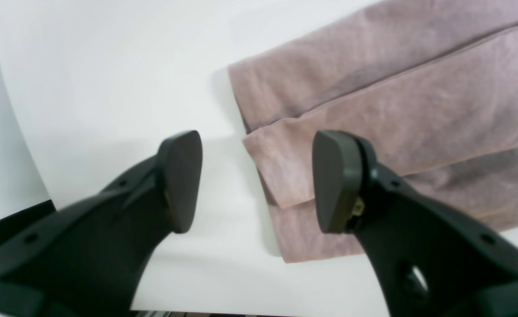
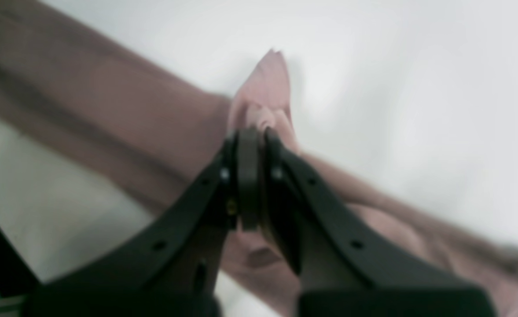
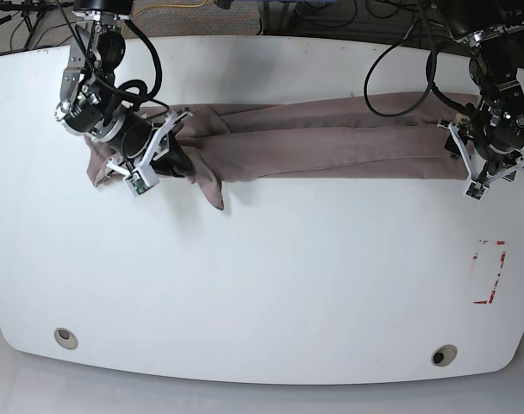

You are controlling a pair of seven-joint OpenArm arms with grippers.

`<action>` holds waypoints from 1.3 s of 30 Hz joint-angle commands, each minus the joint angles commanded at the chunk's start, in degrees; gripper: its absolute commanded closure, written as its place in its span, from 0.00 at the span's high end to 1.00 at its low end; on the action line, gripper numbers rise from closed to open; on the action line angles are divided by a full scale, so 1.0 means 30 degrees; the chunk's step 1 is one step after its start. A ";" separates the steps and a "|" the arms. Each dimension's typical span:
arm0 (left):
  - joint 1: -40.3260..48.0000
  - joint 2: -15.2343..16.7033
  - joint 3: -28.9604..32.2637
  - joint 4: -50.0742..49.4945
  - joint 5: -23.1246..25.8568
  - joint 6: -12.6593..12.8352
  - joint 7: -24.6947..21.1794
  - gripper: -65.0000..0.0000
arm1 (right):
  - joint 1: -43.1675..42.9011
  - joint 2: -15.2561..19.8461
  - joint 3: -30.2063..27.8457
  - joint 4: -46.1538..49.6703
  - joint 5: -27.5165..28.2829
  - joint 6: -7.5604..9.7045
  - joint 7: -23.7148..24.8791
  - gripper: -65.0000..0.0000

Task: Fold the T-shirt properly
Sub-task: 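Regrasp the folded shirt ends with both grippers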

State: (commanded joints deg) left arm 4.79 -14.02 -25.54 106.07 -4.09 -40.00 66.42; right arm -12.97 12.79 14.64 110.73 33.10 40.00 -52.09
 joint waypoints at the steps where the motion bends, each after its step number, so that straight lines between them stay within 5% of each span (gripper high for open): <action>1: 0.0000 0.0000 0.0000 0.0000 0.0000 0.0000 0.0000 0.57 | -0.0264 0.0000 0.0029 0.0000 0.0000 0.0000 0.0000 0.00; 10: 0.0029 0.0000 0.0000 0.0000 0.0000 0.0000 0.0000 0.57 | -0.1670 0.0498 0.0000 0.0000 0.0000 0.0000 0.0000 0.06; 16: 0.0381 0.0000 0.0000 0.0000 0.0000 0.0000 0.0000 0.57 | -0.2286 0.0527 0.0205 0.0381 -0.0088 0.0000 -0.0029 0.55; 20: 0.0645 -0.0029 0.0029 0.0000 0.0000 0.0000 0.0000 0.57 | -0.2549 0.0527 0.1055 0.0996 -0.0059 0.0000 -0.0029 0.75; 29: 0.1553 0.0059 -0.0088 0.0000 -0.0029 0.0000 -0.0029 0.57 | -0.2491 0.0527 0.2374 0.1201 0.0000 0.0000 -0.0029 0.61; 39: 0.1817 0.0088 -0.0088 0.0000 -0.0029 0.0000 -0.0059 0.57 | -0.2520 -0.0176 0.1495 0.0908 0.0000 0.0000 -0.0029 0.51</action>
State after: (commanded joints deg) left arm 10.24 -13.76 -25.80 106.07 -4.18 -40.00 66.24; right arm -20.53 12.26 19.12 113.45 33.10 40.00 -52.18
